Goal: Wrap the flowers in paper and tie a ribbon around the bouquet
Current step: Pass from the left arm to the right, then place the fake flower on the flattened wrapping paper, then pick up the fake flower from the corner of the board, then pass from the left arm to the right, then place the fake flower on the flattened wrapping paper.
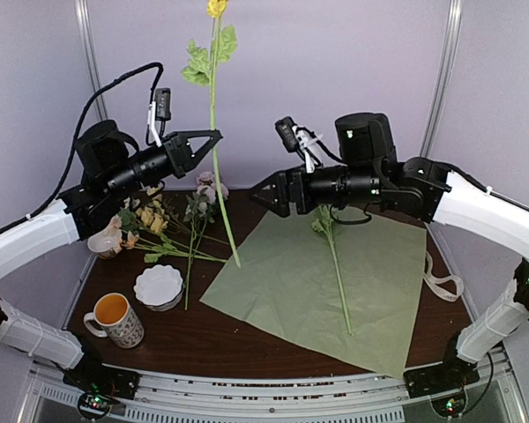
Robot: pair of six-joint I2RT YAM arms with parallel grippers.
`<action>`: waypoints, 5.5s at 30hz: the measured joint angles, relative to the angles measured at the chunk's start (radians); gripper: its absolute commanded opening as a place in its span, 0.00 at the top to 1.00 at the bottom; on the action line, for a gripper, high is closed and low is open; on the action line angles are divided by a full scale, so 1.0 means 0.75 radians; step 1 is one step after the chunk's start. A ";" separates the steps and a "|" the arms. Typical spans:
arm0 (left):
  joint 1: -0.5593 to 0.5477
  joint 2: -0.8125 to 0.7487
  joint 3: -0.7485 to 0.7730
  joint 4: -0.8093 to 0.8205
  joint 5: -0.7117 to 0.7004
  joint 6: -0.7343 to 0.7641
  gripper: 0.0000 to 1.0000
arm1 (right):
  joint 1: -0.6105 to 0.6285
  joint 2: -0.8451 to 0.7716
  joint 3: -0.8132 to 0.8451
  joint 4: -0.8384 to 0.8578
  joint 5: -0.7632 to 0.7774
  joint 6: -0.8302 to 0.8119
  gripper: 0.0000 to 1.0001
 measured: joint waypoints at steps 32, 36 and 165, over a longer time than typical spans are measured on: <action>-0.098 0.195 0.476 -0.703 -0.252 0.271 0.22 | -0.339 0.112 0.057 -0.365 0.215 0.179 1.00; 0.120 0.333 0.476 -0.923 -0.300 0.266 0.24 | -0.350 0.275 0.059 -0.585 0.310 0.163 1.00; 0.368 1.234 0.690 -1.310 -0.251 0.342 0.65 | -0.454 0.484 -0.136 -0.711 0.539 0.151 0.55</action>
